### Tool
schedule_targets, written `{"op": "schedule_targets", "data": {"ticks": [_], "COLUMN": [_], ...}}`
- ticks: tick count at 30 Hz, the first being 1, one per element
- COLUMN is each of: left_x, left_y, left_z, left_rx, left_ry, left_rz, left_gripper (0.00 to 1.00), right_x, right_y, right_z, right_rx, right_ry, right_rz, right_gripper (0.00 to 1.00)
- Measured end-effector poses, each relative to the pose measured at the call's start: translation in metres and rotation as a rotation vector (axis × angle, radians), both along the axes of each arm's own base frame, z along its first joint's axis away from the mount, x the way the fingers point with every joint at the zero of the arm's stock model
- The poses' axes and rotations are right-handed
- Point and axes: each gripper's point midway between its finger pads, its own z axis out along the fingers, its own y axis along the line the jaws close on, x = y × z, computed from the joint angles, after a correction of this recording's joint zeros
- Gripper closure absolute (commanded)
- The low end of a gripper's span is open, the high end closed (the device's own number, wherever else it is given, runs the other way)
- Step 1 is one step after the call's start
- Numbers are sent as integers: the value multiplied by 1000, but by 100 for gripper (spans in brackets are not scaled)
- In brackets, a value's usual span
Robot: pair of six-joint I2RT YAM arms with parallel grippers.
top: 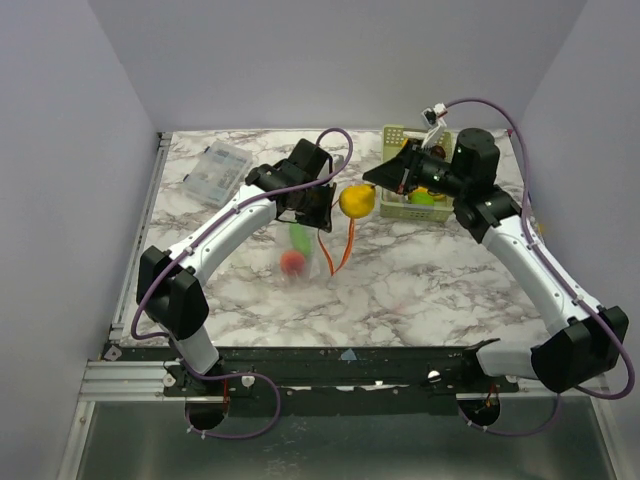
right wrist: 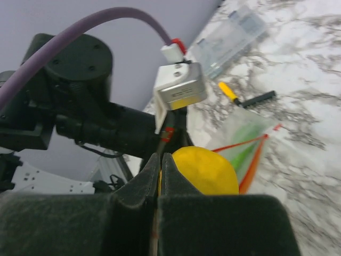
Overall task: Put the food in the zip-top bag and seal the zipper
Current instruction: Place the fake fruit in the zipper food storage bag.
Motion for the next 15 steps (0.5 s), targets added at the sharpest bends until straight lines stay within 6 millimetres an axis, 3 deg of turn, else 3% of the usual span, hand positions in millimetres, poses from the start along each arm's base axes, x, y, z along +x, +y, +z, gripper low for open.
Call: {"op": "schedule_targets", "data": {"ticks": [3, 7, 15], "left_x": [-3, -7, -15], "left_y": [-4, -7, -5], "left_z": [2, 5, 27], "left_rx": [-26, -55, -111], "left_ry": [18, 33, 0], "left_rz": [1, 5, 17], "left_gripper": [100, 100, 100], "right_x": [-14, -22, -23], "right_y": [20, 41, 42], "right_z": [1, -17, -73], "right_rx": [66, 126, 162], "right_ry": [-4, 16, 54], "right_rz": [69, 116, 70], "right_gripper": [100, 100, 100]}}
